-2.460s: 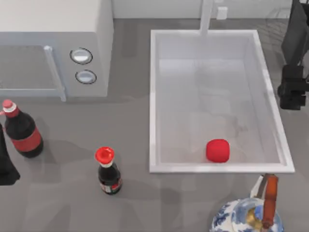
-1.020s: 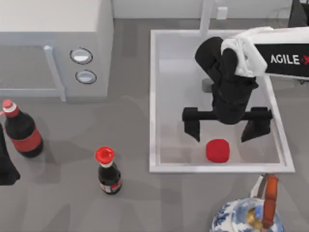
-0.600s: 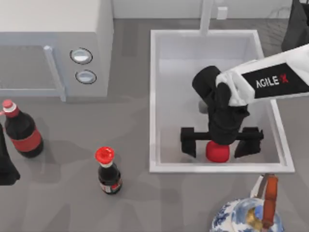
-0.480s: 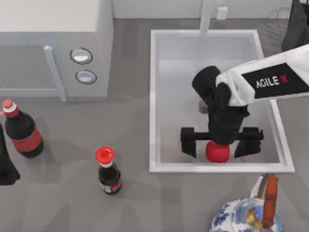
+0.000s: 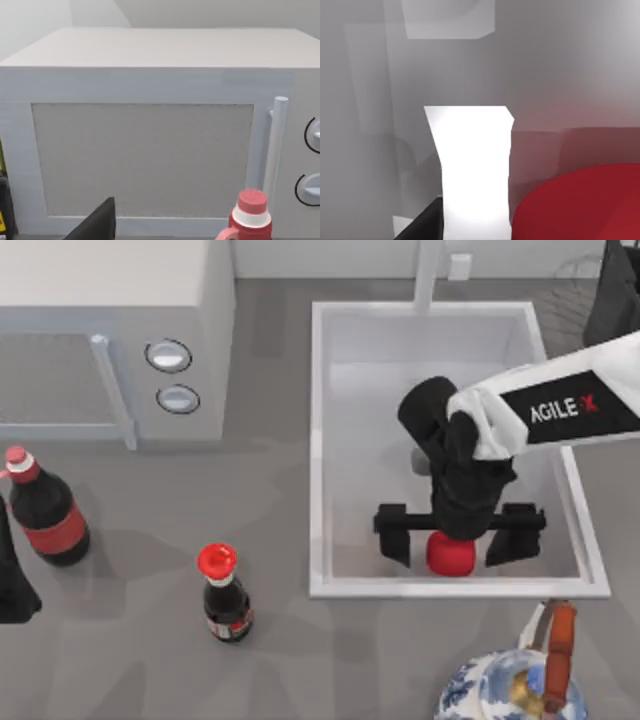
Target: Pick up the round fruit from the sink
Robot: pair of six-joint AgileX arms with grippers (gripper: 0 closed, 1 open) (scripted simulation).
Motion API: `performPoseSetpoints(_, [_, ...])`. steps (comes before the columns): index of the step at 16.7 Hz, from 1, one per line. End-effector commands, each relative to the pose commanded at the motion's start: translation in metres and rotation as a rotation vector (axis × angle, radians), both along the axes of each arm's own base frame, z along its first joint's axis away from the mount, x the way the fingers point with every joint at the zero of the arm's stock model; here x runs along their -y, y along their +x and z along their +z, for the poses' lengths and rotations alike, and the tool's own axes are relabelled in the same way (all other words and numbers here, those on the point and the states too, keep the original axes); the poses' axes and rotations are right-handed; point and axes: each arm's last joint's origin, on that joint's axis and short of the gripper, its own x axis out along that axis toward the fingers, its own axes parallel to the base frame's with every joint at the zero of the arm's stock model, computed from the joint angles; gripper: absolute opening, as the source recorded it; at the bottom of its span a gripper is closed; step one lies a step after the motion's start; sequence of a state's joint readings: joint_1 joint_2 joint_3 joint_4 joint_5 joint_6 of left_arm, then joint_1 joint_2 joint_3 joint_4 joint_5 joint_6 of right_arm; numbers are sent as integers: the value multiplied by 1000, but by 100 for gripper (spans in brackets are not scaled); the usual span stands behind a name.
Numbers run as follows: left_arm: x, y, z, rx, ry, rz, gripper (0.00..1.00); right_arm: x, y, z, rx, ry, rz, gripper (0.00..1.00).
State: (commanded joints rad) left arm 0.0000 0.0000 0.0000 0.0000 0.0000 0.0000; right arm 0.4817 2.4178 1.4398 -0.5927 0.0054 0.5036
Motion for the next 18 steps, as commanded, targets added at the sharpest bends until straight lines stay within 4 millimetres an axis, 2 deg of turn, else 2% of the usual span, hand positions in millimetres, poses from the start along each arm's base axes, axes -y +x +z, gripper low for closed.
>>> performPoseSetpoints(7, [0,0,0,0,0,0,100,0,0,0,0,0,0,2])
performPoseSetpoints(15, [0,0,0,0,0,0,100,0,0,0,0,0,0,0])
performPoseSetpoints(16, [0,0,0,0,0,0,100,-1,6,29,51,0,9,0])
performPoseSetpoints(18, [0,0,0,0,0,0,100,-2,8,32,53,1,9,0])
